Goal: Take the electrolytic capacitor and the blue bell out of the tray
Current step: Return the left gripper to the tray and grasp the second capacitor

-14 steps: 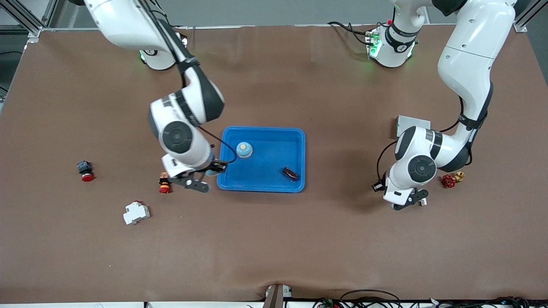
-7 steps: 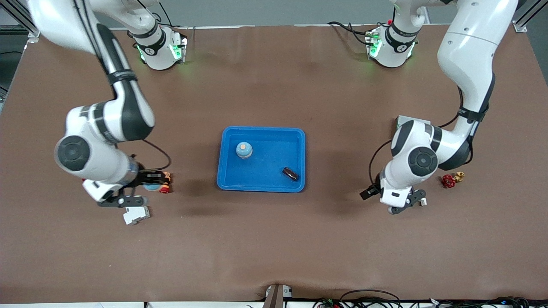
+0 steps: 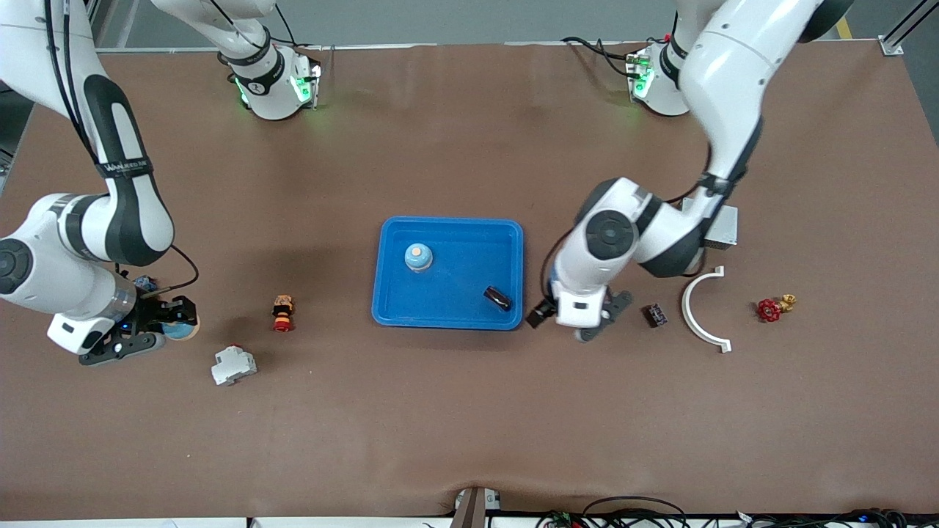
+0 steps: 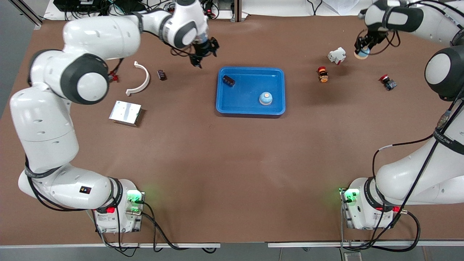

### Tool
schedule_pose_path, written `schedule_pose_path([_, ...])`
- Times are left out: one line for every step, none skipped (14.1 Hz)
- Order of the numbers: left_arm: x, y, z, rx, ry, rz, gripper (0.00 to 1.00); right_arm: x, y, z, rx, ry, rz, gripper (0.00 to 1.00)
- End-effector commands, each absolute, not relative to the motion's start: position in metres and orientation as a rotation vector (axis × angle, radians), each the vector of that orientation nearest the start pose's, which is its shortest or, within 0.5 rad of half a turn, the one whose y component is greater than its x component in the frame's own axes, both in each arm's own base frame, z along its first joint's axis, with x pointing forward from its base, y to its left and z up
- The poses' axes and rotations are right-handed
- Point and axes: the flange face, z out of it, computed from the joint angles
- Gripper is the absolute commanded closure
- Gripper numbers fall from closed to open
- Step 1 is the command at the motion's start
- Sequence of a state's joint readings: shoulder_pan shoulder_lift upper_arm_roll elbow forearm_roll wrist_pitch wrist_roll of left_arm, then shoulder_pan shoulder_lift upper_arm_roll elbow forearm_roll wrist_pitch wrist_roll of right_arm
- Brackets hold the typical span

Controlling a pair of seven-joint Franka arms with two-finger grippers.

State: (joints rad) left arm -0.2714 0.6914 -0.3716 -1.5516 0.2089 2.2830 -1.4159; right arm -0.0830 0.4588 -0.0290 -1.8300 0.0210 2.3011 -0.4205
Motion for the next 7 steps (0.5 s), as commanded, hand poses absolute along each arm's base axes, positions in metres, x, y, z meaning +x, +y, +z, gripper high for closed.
schedule_pose_path([0.596, -0.43, 0.246, -3.032, -1.274, -0.002, 0.0, 0.61, -0.063, 0.251, -3.103, -0.512, -0.053, 1.0])
schedule_pose_path([0.591, -0.437, 0.238, -3.017, -1.31, -0.018, 0.02, 0.602, -0.063, 0.238, -3.105, -0.508, -0.065, 1.0])
schedule_pose_path([0.582, -0.448, 0.226, -2.999, -1.317, -0.016, 0.02, 0.595, -0.062, 0.228, -3.106, -0.498, -0.063, 1.0])
schedule_pose_path([0.579, -0.451, 0.219, -2.982, -1.312, -0.042, 0.05, 0.589, -0.062, 0.22, -3.104, -0.486, -0.04, 1.0])
schedule_pose_path([0.575, -0.454, 0.206, -2.97, -1.302, -0.053, 0.07, 0.588, -0.063, 0.219, -3.102, -0.481, -0.031, 1.0])
schedule_pose_path([0.571, -0.461, 0.199, -2.984, -1.295, -0.058, 0.09, 0.587, -0.064, 0.217, -3.102, -0.476, -0.026, 1.0])
schedule_pose_path([0.569, -0.462, 0.193, -2.983, -1.311, -0.056, 0.09, 0.585, -0.07, 0.214, -3.104, -0.462, -0.022, 1.0])
